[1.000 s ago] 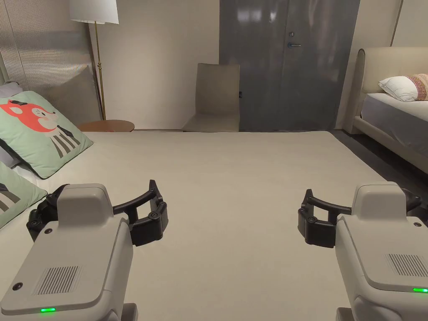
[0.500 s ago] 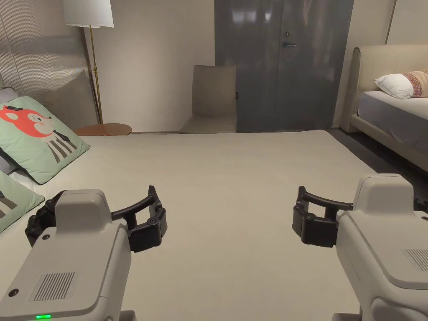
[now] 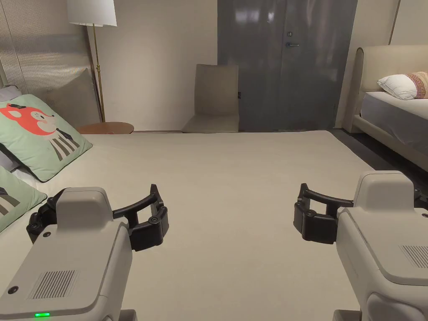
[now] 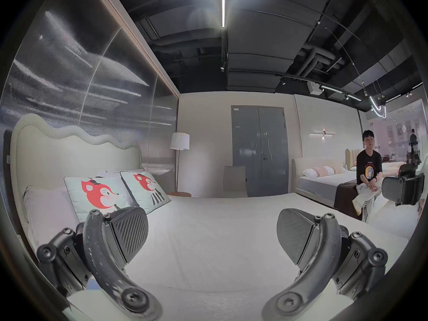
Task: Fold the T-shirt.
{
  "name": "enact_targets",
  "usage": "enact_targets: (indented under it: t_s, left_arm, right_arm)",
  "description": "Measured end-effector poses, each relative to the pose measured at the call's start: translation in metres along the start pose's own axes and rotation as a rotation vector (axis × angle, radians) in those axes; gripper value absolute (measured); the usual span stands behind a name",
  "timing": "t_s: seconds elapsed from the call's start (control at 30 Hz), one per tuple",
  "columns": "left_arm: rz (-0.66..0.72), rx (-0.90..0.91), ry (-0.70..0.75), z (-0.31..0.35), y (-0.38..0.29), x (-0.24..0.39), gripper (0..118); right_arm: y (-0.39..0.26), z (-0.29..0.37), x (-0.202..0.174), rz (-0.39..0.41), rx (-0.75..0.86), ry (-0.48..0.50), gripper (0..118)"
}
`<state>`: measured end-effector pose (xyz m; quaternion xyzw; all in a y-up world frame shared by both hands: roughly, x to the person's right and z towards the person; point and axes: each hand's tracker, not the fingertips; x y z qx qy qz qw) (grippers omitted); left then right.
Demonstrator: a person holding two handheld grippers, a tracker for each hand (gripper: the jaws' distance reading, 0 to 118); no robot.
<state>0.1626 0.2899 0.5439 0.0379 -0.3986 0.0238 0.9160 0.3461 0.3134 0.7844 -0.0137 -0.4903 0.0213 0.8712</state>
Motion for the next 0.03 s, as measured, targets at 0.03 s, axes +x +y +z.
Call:
enact_targets:
  t_s: [0.03]
  left_arm:
    - [0.002, -0.003, -0.002, 0.0, -0.0002, -0.0001, 111]
  right_arm:
    - [0.0003, -0.0001, -0.0001, 0.004, -0.003, 0.001, 118]
